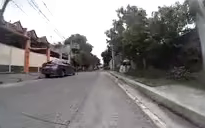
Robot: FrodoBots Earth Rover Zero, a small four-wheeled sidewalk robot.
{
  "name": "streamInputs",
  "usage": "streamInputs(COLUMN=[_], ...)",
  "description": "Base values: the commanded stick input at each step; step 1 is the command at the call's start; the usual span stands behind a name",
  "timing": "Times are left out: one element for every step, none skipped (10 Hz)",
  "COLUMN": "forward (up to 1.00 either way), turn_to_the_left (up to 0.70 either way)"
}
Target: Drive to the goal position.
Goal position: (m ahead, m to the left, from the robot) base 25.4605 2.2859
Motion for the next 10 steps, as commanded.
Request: streamInputs(forward=[1.00,1.00,1.00,1.00,1.00,1.00,1.00,1.00,1.00,1.00], turn_to_the_left=[0.00,0.00,0.00,0.00,0.00,0.00,0.00,0.00,0.00,0.00])
